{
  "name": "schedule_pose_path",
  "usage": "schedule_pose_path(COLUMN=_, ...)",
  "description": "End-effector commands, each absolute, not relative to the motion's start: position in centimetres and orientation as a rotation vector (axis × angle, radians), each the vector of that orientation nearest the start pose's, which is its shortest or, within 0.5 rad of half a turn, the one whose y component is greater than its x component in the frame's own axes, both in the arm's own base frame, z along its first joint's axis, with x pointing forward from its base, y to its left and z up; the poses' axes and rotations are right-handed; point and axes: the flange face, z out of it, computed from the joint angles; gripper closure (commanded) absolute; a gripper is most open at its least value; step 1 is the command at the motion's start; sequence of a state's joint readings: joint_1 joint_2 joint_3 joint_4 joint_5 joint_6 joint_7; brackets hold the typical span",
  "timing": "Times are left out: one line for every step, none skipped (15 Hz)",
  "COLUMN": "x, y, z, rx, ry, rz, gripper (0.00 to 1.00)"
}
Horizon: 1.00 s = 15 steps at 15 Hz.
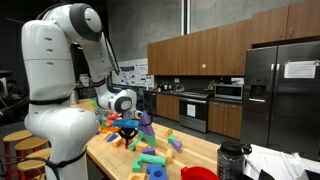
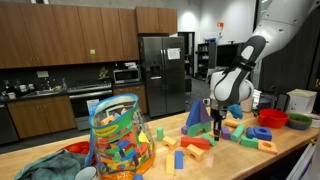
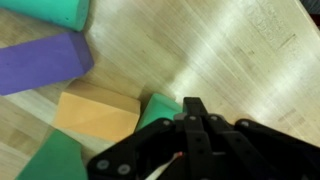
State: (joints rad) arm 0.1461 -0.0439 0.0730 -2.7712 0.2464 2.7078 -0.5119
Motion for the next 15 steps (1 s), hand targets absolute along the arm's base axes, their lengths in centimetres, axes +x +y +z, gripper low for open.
schedule_pose_path(x=37.8, y=6.3, z=23.1, rx=-2.933, ry=-0.763, rz=-0.056, gripper=1.00)
schedule_pose_path(x=37.9, y=6.0, z=23.3, rx=-2.930, ry=-0.762, rz=-0.069, gripper=1.00)
schedule_pose_path(x=38.0, y=5.7, z=23.3, rx=-2.929, ry=-0.761, rz=-0.082, gripper=0.97)
schedule_pose_path(x=38.0, y=5.4, z=23.4, rx=-2.924, ry=-0.764, rz=-0.084, gripper=0.73)
schedule_pose_path(x=38.1, y=6.4, z=22.8, rx=-2.933, ry=-0.758, rz=-0.042, gripper=0.97)
schedule_pose_path(x=38.1, y=6.2, z=22.8, rx=-2.931, ry=-0.758, rz=-0.047, gripper=0.96)
schedule_pose_path(x=38.2, y=6.0, z=22.8, rx=-2.930, ry=-0.759, rz=-0.049, gripper=0.91)
schedule_pose_path(x=38.2, y=5.9, z=22.8, rx=-2.930, ry=-0.758, rz=-0.050, gripper=0.84)
schedule_pose_path(x=38.2, y=5.8, z=22.8, rx=-2.930, ry=-0.758, rz=-0.050, gripper=0.78)
schedule_pose_path(x=38.2, y=5.8, z=22.8, rx=-2.930, ry=-0.759, rz=-0.050, gripper=0.74)
schedule_pose_path(x=38.2, y=5.8, z=22.8, rx=-2.930, ry=-0.759, rz=-0.050, gripper=0.73)
schedule_pose_path(x=38.2, y=5.8, z=22.8, rx=-2.930, ry=-0.760, rz=-0.050, gripper=0.73)
schedule_pose_path(x=38.2, y=5.8, z=22.8, rx=-2.930, ry=-0.759, rz=-0.050, gripper=0.73)
schedule_pose_path(x=38.2, y=5.8, z=22.8, rx=-2.930, ry=-0.759, rz=-0.051, gripper=0.73)
schedule_pose_path(x=38.2, y=5.8, z=22.8, rx=-2.930, ry=-0.760, rz=-0.051, gripper=0.73)
